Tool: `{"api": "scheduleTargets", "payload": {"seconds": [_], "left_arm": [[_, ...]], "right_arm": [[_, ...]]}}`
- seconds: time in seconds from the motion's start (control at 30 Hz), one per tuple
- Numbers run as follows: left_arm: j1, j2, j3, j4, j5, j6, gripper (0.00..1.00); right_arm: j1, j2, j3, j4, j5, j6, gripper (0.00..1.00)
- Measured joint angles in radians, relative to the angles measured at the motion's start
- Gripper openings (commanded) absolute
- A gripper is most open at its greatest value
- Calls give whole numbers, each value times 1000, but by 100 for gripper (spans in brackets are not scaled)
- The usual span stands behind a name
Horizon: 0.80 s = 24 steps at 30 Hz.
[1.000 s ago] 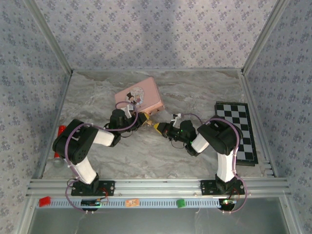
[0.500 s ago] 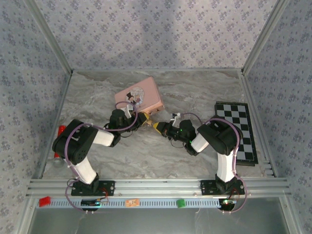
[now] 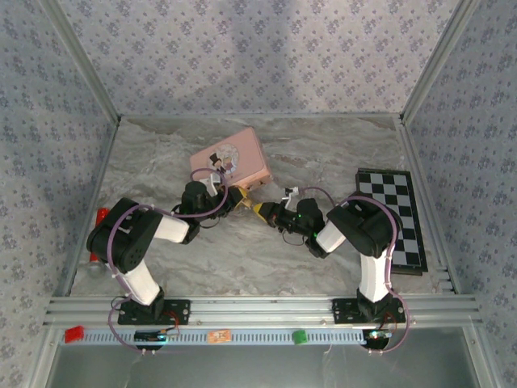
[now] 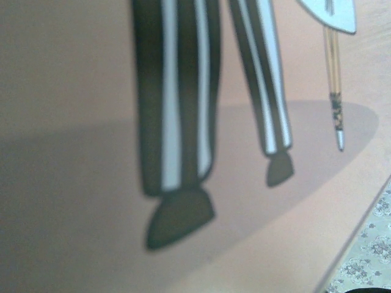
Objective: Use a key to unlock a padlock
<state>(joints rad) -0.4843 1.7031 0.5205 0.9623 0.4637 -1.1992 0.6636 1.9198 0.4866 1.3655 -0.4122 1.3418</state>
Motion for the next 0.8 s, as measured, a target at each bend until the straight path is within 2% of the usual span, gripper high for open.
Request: {"api": "scheduleTargets", "payload": {"seconds": [0.8], "left_arm": [[-8, 0, 0, 0, -11, -7, 9]], "right_arm": [[1, 0, 24, -24, -4, 0, 0]]}}
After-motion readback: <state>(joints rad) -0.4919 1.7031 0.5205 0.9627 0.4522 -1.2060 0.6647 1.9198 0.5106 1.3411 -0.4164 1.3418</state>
